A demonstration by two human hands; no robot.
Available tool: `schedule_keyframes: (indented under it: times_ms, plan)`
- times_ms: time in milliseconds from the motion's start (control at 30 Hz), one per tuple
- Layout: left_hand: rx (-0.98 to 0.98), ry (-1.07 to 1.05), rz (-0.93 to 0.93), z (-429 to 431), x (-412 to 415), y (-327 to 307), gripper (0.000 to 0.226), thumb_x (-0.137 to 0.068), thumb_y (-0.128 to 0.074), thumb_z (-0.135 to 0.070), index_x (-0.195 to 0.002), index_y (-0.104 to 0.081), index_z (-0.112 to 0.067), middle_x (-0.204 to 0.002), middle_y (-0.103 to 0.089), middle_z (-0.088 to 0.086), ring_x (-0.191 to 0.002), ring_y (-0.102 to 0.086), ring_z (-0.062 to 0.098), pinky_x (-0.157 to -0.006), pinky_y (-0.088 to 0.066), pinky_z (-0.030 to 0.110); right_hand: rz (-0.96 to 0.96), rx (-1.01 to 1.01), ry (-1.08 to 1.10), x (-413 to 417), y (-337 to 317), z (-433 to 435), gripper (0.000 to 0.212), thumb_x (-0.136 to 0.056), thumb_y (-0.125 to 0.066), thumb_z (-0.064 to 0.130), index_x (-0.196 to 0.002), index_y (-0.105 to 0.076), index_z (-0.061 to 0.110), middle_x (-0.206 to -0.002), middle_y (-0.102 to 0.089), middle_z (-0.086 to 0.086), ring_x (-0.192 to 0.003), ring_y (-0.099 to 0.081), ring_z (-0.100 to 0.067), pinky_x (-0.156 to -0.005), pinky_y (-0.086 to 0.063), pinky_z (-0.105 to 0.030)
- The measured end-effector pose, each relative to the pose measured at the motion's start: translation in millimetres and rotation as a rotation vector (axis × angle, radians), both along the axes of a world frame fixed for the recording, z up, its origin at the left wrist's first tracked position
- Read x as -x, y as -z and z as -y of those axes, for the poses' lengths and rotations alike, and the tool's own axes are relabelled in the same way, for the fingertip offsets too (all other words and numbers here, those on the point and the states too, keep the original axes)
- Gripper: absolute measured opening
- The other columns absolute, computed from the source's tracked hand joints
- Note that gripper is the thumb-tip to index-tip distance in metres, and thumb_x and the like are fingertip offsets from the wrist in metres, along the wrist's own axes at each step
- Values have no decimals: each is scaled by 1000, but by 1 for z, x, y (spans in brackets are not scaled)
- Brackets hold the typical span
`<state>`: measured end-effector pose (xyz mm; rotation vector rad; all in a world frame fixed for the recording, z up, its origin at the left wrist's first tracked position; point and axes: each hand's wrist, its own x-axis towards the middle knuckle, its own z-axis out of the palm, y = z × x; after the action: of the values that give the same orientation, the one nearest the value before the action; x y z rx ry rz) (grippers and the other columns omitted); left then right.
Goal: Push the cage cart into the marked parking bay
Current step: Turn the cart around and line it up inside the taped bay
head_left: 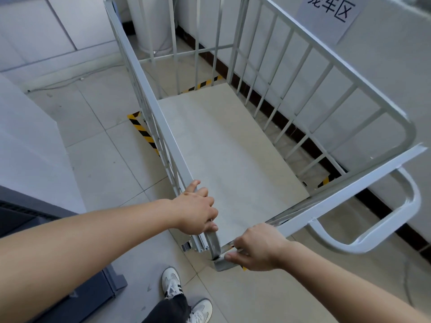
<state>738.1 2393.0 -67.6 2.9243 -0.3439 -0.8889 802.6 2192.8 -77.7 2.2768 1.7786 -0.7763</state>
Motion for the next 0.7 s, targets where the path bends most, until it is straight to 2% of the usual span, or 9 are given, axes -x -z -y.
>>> schedule_keyframes:
  times_ms: [133,233,367,433,500,600,700]
  plan:
    - [-49,26,-55,1,-6,-3,46,-97,-29,-50,-116,-57,-19,-116,-53,9,-122,-34,30,-113,3,57,-22,56,2,-6,-5,-3,61,-89,-36,66,-79,-58,10,-81,-66,-14,-73,-57,-34,-48,-24,-27]
    - [-97,49,-129,5,-14,-7,48,-96,-30,-51,-117,-58,-19,-117,-54,10,-120,-36,31,-113,-3,57,-13,87,-14,-18,-6,-4,68,-84,-38,72,-77,-59,8,-77,-65,-13,-67,-54,-31,-48,-27,-28]
    - [-132,11,-282,13,-31,-12,42,-91,-41,-51,-106,-63,-19,-108,-61,5,-108,-48,26,-98,-23,48,-20,60,-47,-47,-9,4,72,-79,-41,77,-75,-58,7,-75,-64,-12,-65,-57,-31,-49,-33,-32]
    - [-80,-81,-354,22,-42,-14,35,-90,-47,-47,-105,-62,-19,-106,-63,3,-102,-55,25,-86,-29,39,-28,31,-58,-63,-13,9,66,-82,-44,72,-76,-58,8,-79,-63,-10,-69,-58,-30,-50,-35,-32]
    - [-23,-186,-414,38,-56,-19,37,-94,-44,-44,-113,-59,-15,-114,-62,4,-105,-55,25,-80,-31,34,-45,-20,-61,-80,-18,18,57,-87,-46,64,-78,-59,10,-82,-60,-7,-71,-57,-28,-55,-43,-35]
    - [96,-334,-406,73,-80,-24,36,-100,-36,-34,-119,-56,-11,-121,-59,7,-108,-53,25,-79,-35,31,-31,-87,-57,-113,-24,39,47,-91,-46,57,-84,-61,13,-86,-58,-3,-76,-56,-25,-63,-46,-36]
    - [285,-516,-336,113,-104,-22,36,-100,-34,-32,-116,-59,-12,-121,-60,5,-98,-51,19,-80,-35,28,2,-88,-13,-154,-26,71,42,-92,-45,55,-91,-62,17,-90,-56,0,-78,-54,-22,-63,-42,-33]
